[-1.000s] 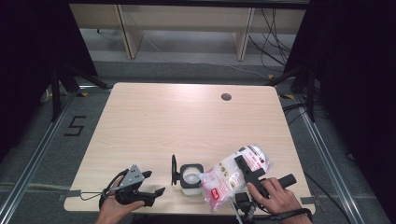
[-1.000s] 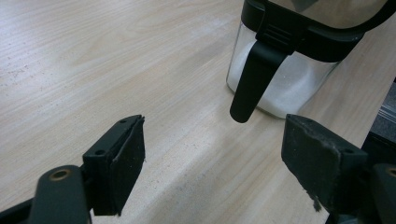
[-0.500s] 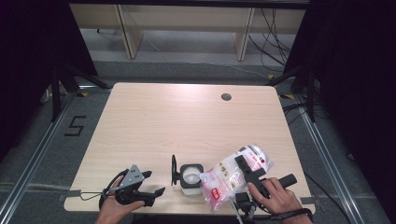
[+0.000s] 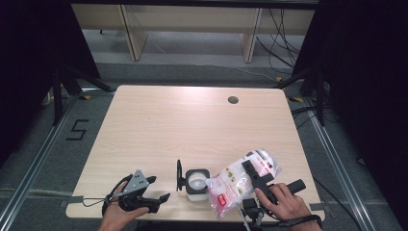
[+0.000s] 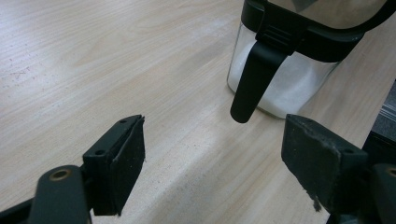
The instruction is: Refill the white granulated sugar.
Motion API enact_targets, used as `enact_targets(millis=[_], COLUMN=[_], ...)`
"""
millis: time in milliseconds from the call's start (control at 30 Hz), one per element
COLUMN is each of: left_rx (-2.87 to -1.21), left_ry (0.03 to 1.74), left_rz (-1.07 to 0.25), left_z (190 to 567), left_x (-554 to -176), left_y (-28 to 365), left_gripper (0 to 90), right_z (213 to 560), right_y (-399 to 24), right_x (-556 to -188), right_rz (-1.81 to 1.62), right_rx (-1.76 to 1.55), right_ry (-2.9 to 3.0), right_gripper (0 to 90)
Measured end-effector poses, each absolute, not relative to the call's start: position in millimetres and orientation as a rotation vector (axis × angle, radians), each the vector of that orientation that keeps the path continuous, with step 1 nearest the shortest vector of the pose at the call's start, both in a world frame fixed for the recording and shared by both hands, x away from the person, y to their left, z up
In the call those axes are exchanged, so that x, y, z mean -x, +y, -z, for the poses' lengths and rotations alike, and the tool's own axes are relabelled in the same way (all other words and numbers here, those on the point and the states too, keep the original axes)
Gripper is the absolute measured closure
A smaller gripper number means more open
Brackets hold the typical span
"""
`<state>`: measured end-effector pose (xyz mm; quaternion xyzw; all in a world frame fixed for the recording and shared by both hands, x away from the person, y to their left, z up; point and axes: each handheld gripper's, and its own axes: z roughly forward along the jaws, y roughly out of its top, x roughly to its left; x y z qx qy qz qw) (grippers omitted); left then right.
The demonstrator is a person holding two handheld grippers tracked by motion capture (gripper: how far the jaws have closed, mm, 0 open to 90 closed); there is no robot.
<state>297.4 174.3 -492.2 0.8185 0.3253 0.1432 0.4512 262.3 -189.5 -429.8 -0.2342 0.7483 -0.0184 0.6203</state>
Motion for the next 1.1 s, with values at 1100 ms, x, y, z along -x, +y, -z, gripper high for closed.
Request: enact_targets(millis=[1100], left_rx=[-2.022], left_ry=[0.803], left_rz=[-0.354], left_z=[492.4], left_x=[-297.5], left_y=[174.4], left_gripper=[21.2], right_z=[430.3], right_y=[-191.4], right_x=[-261.9], right_rz=[0.028], right_rx=[0.518], right_ry=[1.730], right_gripper=[47.8])
